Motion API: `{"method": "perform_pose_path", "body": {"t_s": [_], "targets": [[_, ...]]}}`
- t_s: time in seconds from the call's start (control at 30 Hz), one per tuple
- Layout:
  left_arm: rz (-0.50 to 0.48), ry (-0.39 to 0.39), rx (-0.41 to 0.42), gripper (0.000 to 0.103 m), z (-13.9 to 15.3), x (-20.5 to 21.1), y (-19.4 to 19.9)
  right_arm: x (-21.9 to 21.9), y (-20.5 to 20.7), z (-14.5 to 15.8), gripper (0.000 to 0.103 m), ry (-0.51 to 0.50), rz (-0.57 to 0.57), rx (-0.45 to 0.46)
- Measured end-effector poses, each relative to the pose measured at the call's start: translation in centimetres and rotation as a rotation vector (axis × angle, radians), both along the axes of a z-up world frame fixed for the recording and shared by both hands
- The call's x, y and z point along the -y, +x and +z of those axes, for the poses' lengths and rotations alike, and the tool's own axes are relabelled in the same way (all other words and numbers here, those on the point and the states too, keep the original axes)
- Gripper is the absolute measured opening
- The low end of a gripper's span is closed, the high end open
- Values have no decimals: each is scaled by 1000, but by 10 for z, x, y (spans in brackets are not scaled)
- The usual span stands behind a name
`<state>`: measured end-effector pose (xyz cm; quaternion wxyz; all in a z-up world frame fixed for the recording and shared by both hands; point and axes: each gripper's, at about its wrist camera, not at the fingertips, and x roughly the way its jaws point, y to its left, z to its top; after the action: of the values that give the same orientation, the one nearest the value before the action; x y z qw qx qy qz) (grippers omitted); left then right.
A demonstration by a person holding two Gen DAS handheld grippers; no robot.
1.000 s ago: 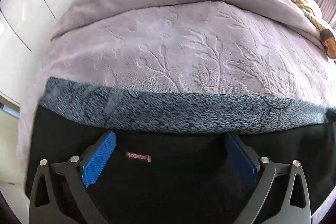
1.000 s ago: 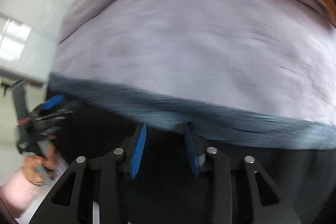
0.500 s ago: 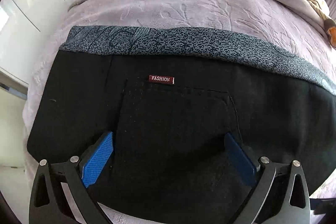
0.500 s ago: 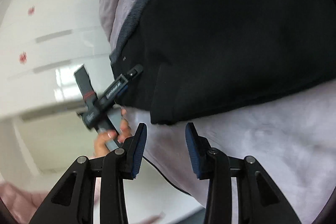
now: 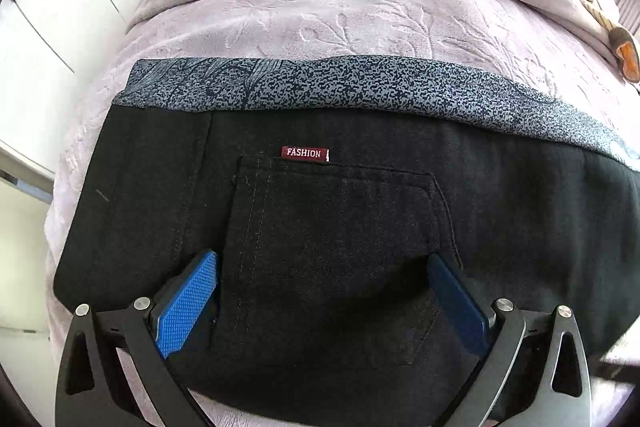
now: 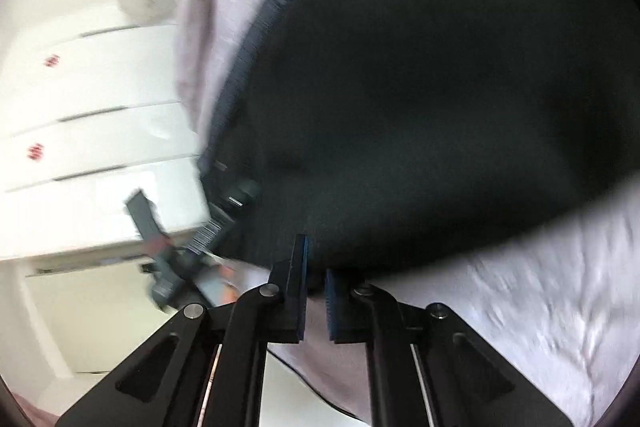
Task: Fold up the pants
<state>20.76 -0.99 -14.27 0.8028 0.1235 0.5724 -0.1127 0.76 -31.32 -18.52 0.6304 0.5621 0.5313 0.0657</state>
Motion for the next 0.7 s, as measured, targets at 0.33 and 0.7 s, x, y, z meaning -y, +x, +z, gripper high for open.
{"method": "perform_pose_path", "body": {"t_s": [0.33, 0.7], "targets": [[-177, -49, -43, 103, 25, 69, -69, 48, 9, 76, 63, -388, 182, 164], [-275, 5, -31, 103, 54, 130, -94, 223, -84, 84, 44, -459, -272, 29]]}}
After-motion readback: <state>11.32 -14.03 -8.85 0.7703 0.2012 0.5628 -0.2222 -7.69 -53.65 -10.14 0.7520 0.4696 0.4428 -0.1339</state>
